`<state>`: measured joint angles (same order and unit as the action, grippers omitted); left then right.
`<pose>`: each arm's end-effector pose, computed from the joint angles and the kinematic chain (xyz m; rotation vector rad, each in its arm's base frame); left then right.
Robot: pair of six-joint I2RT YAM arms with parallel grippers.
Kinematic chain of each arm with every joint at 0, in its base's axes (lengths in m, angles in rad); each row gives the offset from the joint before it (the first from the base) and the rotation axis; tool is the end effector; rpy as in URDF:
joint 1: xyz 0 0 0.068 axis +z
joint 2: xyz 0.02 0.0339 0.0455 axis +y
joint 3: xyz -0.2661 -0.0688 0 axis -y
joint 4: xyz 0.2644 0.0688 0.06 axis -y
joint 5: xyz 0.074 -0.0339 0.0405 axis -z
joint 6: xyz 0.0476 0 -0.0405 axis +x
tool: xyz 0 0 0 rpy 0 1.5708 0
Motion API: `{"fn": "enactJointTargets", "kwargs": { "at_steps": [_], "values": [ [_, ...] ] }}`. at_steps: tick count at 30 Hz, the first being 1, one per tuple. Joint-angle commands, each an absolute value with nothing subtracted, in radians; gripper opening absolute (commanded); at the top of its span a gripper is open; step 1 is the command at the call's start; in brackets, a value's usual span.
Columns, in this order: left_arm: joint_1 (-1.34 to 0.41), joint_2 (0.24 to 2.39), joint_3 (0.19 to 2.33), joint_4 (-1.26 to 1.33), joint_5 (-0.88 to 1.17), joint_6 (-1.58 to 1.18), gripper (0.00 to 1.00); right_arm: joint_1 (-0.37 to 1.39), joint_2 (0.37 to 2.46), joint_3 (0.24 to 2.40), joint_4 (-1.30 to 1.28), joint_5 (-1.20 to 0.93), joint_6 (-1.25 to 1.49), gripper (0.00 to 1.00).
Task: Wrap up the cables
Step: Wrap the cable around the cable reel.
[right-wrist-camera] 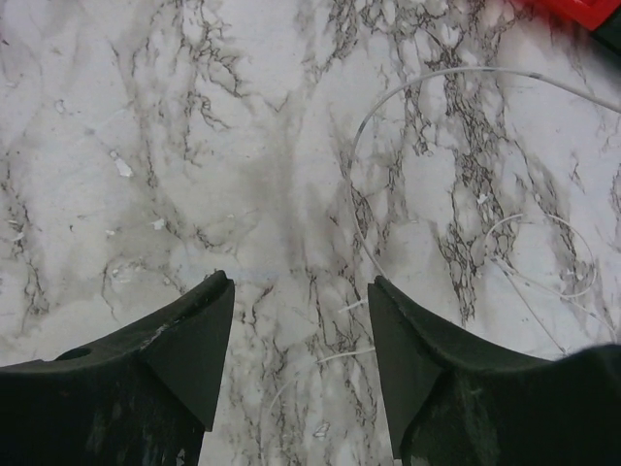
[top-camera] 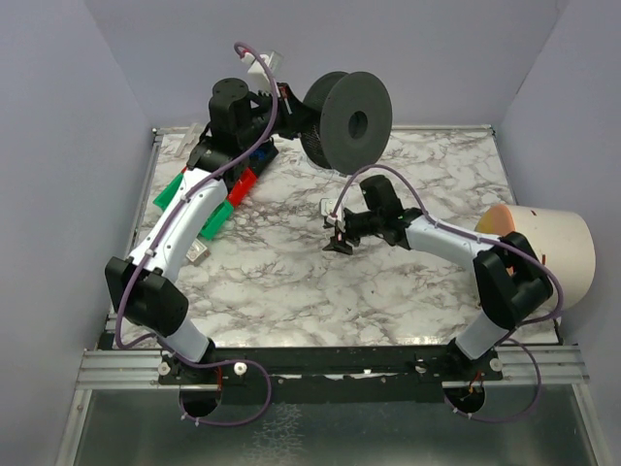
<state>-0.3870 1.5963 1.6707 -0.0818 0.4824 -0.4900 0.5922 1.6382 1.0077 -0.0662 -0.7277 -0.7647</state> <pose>0.3641 -0.1722 0.4581 0.3142 1.6515 -1.0520 0.2900 0.2333 0.2013 -1.6244 1.4141 0.7191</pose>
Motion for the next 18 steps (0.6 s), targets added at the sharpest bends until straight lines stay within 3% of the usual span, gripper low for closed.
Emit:
{"fn": "enactJointTargets", "kwargs": {
  "at_steps": [1, 11, 18],
  "values": [
    [-0.378, 1.536, 1.659, 0.024, 0.52, -0.531, 0.0, 0.598, 1.657, 1.037, -0.064, -0.698, -0.807, 0.61],
    [-0.368, 1.546, 1.644, 0.041, 0.519, -0.536, 0.0, 0.598, 1.481, 0.917, -0.016, -0.829, -0.89, 0.64],
    [-0.364, 1.551, 1.631, 0.067, 0.539, -0.564, 0.0, 0.599, 1.546, 0.909, 0.107, -0.69, -0.835, 0.65]
  ]
}}
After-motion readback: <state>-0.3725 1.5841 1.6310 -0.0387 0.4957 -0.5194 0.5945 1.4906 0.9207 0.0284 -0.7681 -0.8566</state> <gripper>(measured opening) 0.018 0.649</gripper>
